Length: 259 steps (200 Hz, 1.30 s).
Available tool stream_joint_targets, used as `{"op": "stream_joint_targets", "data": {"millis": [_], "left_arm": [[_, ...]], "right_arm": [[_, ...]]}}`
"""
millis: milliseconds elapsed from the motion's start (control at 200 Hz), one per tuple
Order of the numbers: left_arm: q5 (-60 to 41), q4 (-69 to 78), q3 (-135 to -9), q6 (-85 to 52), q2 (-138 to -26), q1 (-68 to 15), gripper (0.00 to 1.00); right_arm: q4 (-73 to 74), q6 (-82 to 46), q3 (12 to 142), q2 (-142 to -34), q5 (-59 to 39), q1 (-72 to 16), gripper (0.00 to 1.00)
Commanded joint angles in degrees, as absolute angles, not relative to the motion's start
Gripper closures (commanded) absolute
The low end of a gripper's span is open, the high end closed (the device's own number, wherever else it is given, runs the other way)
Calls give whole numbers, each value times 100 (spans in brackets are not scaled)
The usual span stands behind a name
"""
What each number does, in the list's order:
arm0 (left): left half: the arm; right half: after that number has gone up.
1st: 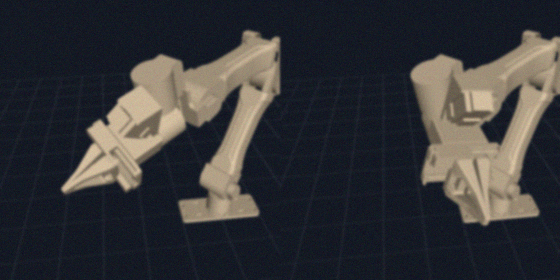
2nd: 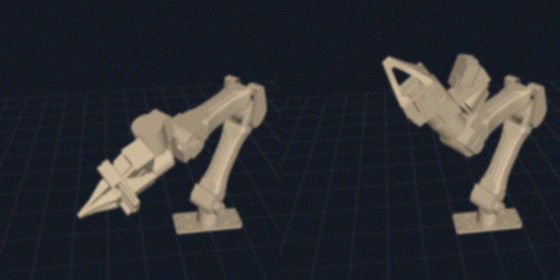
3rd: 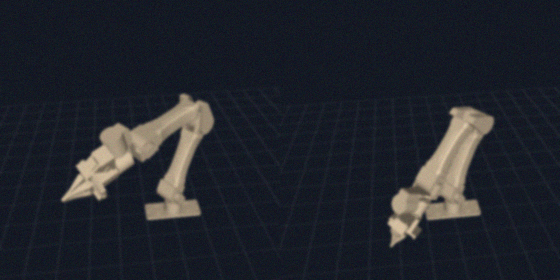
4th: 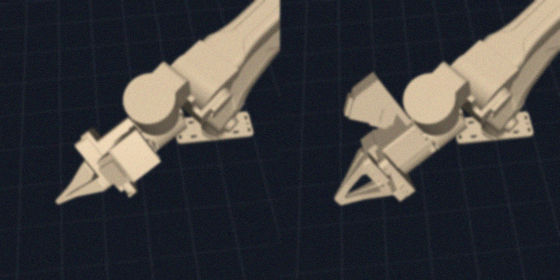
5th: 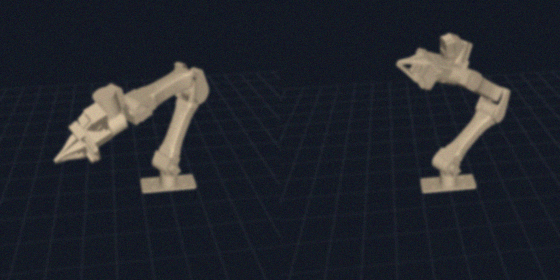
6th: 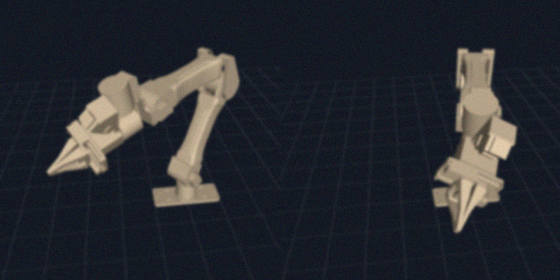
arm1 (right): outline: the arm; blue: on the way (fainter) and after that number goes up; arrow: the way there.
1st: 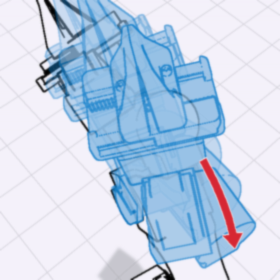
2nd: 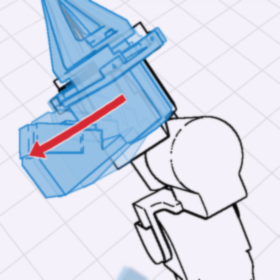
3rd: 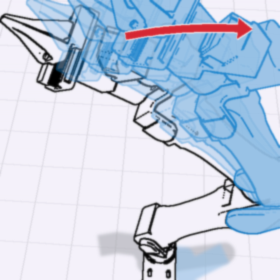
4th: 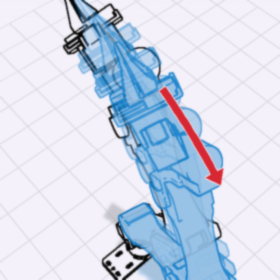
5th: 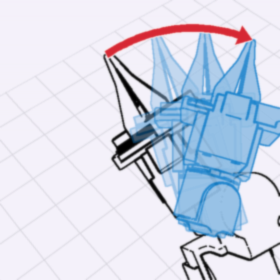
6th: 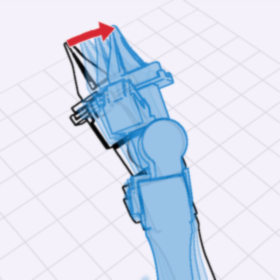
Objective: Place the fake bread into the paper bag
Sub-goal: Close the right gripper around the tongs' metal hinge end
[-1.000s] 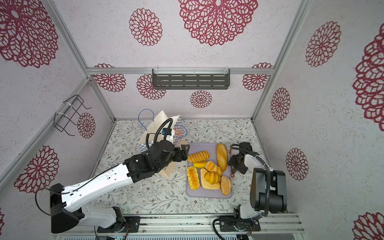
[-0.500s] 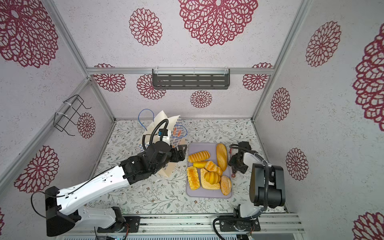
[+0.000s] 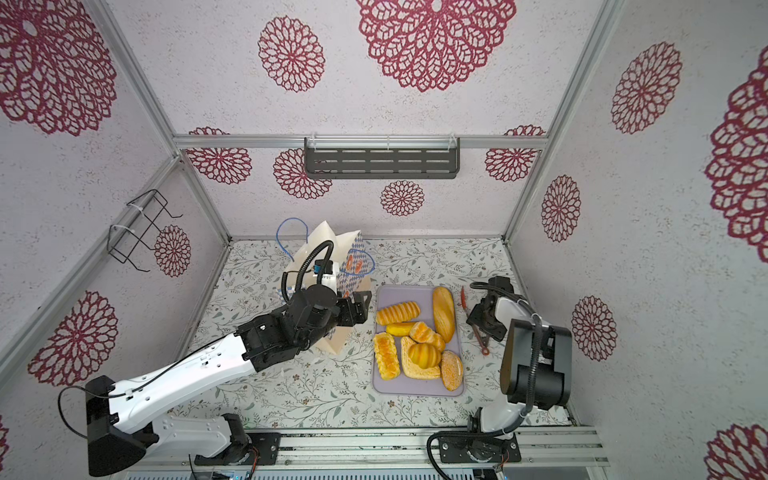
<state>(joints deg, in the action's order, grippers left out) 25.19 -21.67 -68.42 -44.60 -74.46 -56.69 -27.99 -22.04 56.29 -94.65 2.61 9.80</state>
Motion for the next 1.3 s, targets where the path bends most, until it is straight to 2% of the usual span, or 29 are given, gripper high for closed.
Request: {"op": "stream_joint_targets", "data": {"millis": [0, 115, 700, 1291], "left_arm": [[2632, -2014, -6724, -4559, -7238, -5607, 11], [2637, -1989, -6694, -4575, -7225, -5598, 11], [2575, -1967, -6652, -4605, -7225, -5555, 11], [2695, -2024, -6524, -4634, -7015, -5547, 8]], "right_arm": [[-2996, -1973, 5843, -9667, 417, 976, 29], [-3000, -1967, 5840, -9748, 435, 896, 31], [-2798, -2020, 5520, -9053, 141, 819, 27], [-3004, -1945, 5976, -9942, 797, 562, 30]]}}
